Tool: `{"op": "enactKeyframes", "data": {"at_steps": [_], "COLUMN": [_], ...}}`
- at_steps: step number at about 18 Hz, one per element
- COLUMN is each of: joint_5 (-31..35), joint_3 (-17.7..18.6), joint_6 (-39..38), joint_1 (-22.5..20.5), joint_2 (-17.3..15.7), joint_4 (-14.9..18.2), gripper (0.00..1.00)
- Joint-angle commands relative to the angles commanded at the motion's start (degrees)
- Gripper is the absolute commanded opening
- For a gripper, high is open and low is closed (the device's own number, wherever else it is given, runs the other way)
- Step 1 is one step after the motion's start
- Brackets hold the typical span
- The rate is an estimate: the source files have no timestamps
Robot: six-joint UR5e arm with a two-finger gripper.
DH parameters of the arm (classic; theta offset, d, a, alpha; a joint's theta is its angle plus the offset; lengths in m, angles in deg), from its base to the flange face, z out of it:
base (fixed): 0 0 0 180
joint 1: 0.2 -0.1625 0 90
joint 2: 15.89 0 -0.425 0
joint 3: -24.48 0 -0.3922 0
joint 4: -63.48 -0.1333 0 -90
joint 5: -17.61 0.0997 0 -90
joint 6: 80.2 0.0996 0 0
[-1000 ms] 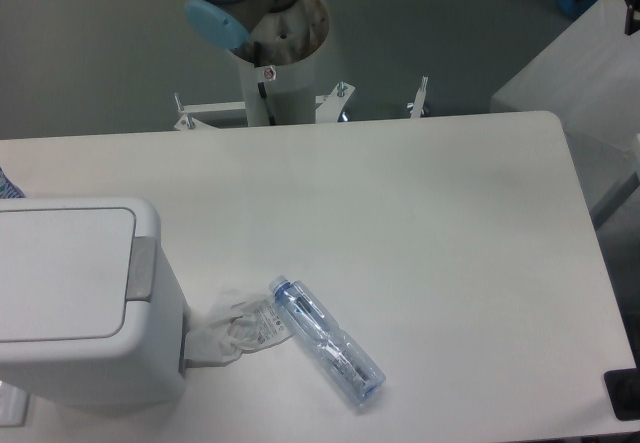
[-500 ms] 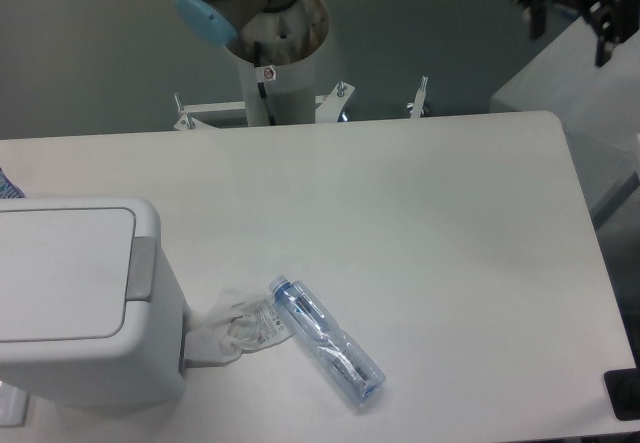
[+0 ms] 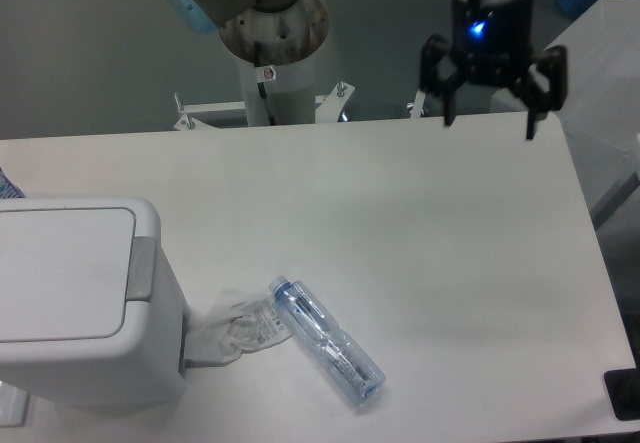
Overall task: Open the trash can
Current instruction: 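Move the open gripper down toward the white trash can lid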
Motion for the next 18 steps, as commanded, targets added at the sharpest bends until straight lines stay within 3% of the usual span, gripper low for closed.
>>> {"op": "enactKeyframes", "data": {"at_steps": [5, 7, 12, 14, 18], "joint_5": [-4.85, -4.76, -5.02, -5.11, -6.43], "joint_3": [-0.44, -1.66, -2.72, -4.74, -5.45], "joint_6": [-16.61, -19.70, -25.07, -29.97, -40.16], "joint_1": [4.21, 6.32, 9.40, 10.89, 13.53], "joint_2": [1.84, 3.95, 5.18, 6.59, 8.87], "joint_4": [-2.29, -2.37, -2.46, -2.81, -7.73], "gripper": [1.00, 1.00, 1.00, 1.00, 1.00]}}
